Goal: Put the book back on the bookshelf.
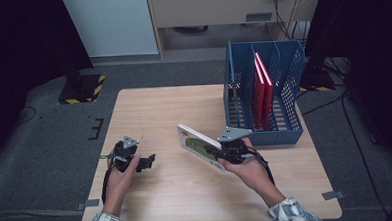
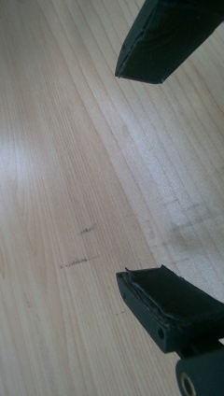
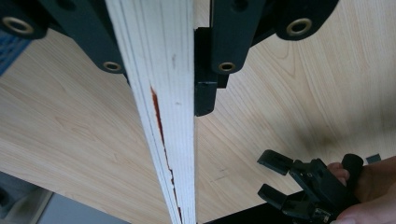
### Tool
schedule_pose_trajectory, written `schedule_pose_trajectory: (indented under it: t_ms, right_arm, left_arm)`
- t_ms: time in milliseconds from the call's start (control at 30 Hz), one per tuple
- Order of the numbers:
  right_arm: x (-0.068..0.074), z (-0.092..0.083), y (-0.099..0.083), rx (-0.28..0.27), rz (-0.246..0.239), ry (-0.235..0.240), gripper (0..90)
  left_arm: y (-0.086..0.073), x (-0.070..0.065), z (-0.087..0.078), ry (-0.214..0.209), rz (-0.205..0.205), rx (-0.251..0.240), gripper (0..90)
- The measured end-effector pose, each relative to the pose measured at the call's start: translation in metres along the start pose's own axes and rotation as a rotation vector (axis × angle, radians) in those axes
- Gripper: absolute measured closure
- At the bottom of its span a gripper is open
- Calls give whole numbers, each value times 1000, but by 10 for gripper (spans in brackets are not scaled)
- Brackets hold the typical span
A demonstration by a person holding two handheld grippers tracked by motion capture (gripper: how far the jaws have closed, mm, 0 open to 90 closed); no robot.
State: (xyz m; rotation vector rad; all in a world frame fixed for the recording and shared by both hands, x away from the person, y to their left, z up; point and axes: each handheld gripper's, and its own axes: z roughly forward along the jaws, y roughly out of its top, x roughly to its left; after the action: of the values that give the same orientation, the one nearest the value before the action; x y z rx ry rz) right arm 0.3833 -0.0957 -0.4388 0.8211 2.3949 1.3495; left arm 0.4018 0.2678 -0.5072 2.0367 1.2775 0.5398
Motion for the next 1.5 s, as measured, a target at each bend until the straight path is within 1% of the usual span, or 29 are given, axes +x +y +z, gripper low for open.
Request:
schedule_pose_trajectory:
  t_ms: [67,333,567,733,900,933,967,1167,1200,1233,1267,1367,1400,1500]
  right_arm:
    - [-1,-6,-3,-3,5,-5,758]
    - [-6,-29,-15,-14,22,-22,758]
    - [-7,-49,-26,-23,33,-38,758]
    - [-11,-64,-34,-29,47,-54,758]
    - [-13,-76,-40,-33,58,-68,758]
    - [-13,-76,-40,-33,58,-68,758]
    - [-12,-82,-43,-37,60,-73,758]
    - [-9,-99,-49,-38,62,-88,758]
    - [-9,-99,-49,-38,62,-88,758]
    - [-8,-106,-50,-44,66,-90,758]
    - [-8,-108,-50,-47,69,-91,758]
    - [-9,-113,-50,-56,82,-92,758]
    - [-12,-116,-50,-57,94,-99,758]
    - [-15,-119,-49,-57,100,-118,758]
  left_arm:
    - [0,0,0,8,1,2,34]
    - [-1,0,1,13,12,15,35]
    - [-2,0,2,19,9,25,35]
    - [-4,0,4,29,10,40,36]
    - [-5,2,5,38,5,43,37]
    - [-5,2,5,38,5,43,37]
    - [-5,2,5,37,4,42,37]
    - [-6,1,7,41,3,50,39]
    - [-6,1,7,41,3,50,39]
    - [-7,1,7,51,4,55,40]
    - [-7,2,8,54,4,55,41]
    - [-8,3,8,56,0,58,41]
    - [-8,4,8,59,-5,59,41]
    - [-9,5,8,62,-9,63,41]
